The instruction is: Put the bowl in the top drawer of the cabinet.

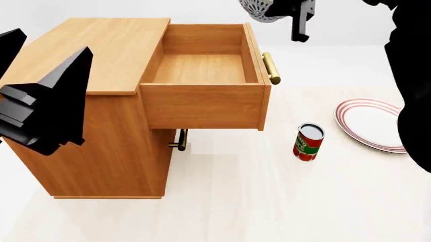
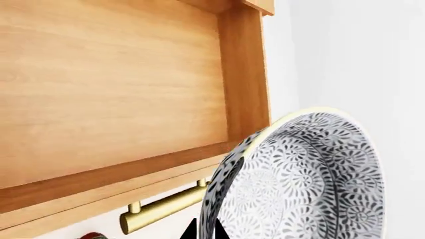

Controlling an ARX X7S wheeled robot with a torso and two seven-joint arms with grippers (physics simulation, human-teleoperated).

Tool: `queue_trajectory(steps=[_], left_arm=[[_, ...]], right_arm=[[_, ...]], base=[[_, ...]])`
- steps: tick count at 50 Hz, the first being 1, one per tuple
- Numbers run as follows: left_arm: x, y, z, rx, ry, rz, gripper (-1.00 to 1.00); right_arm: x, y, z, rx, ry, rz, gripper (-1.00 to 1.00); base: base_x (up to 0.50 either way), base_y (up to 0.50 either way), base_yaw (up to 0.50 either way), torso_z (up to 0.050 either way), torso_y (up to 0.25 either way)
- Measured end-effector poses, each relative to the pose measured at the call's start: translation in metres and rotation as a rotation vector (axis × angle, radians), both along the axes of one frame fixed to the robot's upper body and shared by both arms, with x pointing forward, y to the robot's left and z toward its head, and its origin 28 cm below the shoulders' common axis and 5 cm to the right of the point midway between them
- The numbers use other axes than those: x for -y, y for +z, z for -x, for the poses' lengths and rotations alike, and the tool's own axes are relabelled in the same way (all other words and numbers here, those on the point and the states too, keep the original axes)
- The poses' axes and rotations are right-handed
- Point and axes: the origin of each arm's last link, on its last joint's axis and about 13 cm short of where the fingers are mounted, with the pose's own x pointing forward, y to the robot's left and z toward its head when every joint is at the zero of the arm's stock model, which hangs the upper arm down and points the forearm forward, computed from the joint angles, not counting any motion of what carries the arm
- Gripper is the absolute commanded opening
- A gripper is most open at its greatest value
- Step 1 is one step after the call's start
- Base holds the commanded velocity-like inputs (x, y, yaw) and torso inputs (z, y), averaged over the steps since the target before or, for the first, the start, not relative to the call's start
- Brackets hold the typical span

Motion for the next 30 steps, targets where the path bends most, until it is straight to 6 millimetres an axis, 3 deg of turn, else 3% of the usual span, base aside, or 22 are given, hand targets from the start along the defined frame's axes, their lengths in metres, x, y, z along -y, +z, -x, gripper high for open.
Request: queue_trajectory(steps=[12,30], left_arm=[[0.0,0.001,0.001,0.003,-0.011,0.008,1.0],[-0.001,0.001,0.005,0.008,-0.041,0.037,1.0]], right_arm=[[-0.028,0.001,-0.001,-0.006,0.109,0.037,-1.0],[-0.055,0.009,0.005,0.02,0.244,0.055,-1.0]], base=[[0.0,0.0,0.0,0.0,0.0],[0.0,0.0,0.0,0.0,0.001]])
